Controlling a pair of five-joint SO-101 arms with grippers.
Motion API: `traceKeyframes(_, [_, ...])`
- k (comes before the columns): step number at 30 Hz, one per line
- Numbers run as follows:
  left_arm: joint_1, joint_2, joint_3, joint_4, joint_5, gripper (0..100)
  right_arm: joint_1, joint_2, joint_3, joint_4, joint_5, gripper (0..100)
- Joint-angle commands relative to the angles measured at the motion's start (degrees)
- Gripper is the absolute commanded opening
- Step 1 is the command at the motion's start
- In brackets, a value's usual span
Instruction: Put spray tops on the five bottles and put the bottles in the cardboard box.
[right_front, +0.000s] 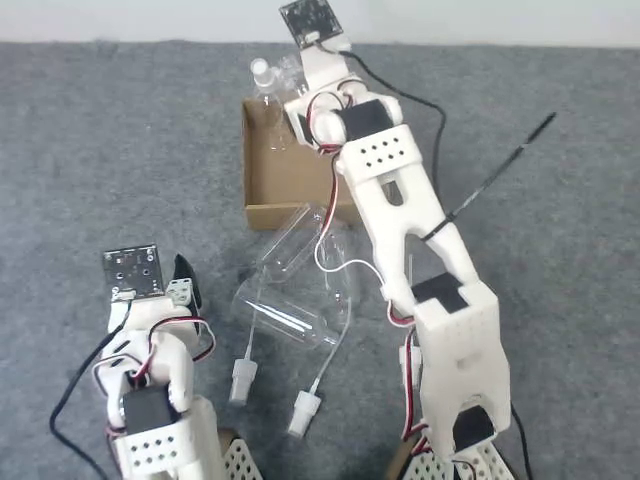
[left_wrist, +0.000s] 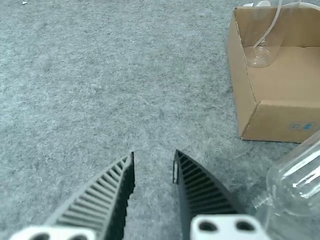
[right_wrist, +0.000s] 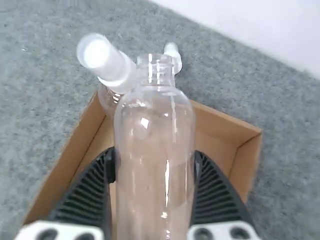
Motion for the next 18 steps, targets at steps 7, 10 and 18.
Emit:
traceKeyframes(7, [-0.44,-1.32,-0.13,-2.02,-0.62,12,-1.19,-16.66,-0.62,9.45,-0.62,0.6])
traceKeyframes(10, [-0.44,-1.32,-0.13,-2.02,-0.62,12,-1.36,-20.09,-0.62,12.79,-0.62,0.6])
traceKeyframes(18, [-0.44,-1.32,-0.13,-2.02,-0.70,12,-1.45,-30.64,-0.62,22.73,-0.62,0.6])
